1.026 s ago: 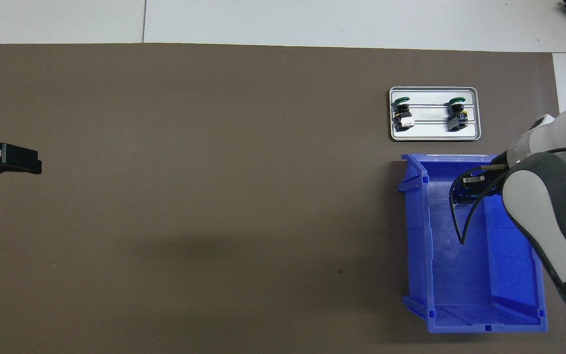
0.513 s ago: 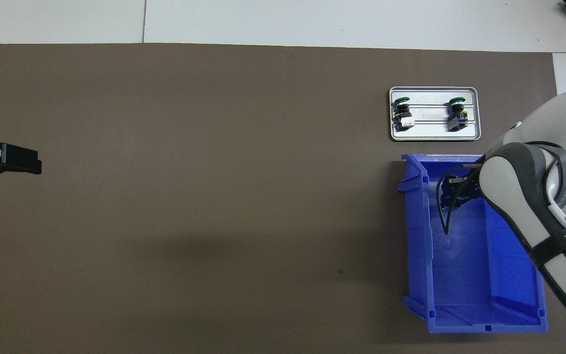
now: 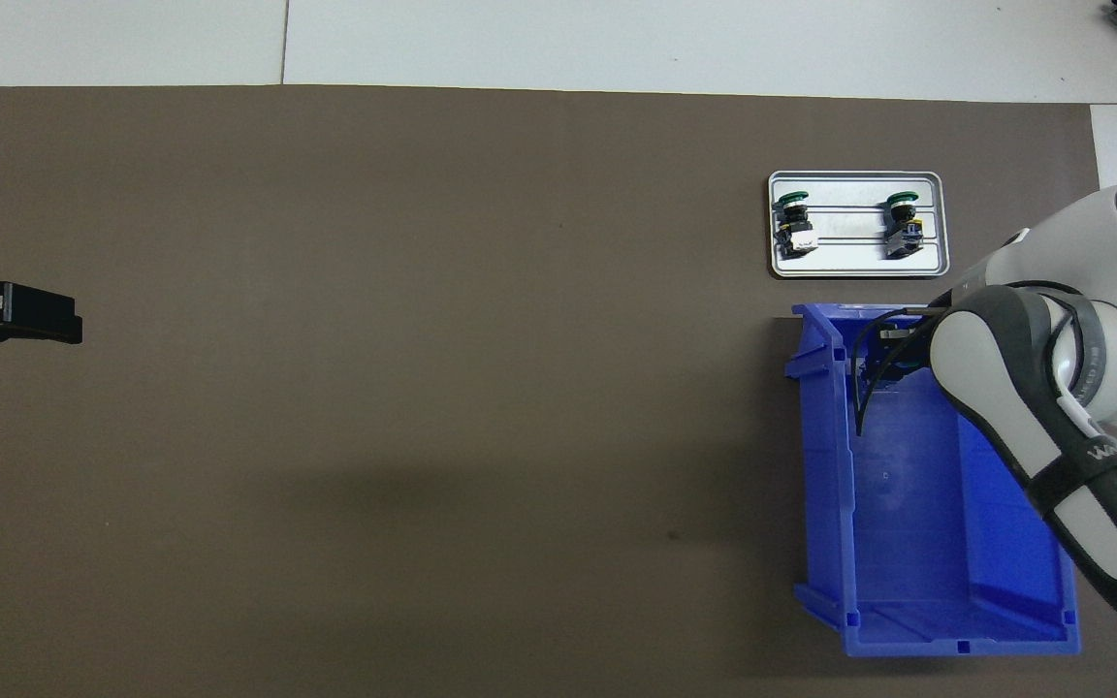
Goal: Place and press button with both arms
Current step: 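Lower the green item into the blue bin with the right gripper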
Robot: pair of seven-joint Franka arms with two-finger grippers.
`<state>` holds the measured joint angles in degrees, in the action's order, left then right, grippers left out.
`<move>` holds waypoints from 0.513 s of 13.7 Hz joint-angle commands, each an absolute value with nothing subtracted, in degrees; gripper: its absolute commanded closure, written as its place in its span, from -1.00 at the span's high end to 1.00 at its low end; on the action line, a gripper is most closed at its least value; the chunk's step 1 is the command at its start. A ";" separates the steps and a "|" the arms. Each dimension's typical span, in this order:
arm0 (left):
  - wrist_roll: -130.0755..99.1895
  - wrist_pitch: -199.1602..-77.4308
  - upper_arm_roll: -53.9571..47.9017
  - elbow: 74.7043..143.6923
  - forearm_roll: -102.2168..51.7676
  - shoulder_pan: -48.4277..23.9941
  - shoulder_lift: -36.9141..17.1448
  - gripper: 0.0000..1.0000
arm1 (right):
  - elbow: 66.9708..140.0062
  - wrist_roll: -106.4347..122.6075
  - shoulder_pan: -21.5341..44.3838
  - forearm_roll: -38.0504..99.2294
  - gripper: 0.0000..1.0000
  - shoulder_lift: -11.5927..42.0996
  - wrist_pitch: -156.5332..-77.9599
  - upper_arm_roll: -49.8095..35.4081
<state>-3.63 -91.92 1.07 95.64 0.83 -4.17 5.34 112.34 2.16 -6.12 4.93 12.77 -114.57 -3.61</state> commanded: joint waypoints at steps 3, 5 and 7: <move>-3.52 -91.41 0.97 96.06 1.85 -3.96 5.71 1.00 | 113.47 0.70 -6.77 0.19 -0.42 11.87 -116.28 -4.04; -3.52 -91.41 0.88 96.06 1.84 -3.96 5.71 1.00 | 113.47 0.62 -6.68 -0.44 0.03 11.16 -116.02 -4.13; -3.52 -91.41 0.88 96.06 1.85 -3.96 5.71 1.00 | 113.38 0.62 -6.68 -0.44 0.25 10.90 -115.93 -4.04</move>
<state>-3.63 -91.92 1.06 95.64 0.83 -4.17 5.34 112.52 1.64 -6.16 0.58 12.23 -115.41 -3.61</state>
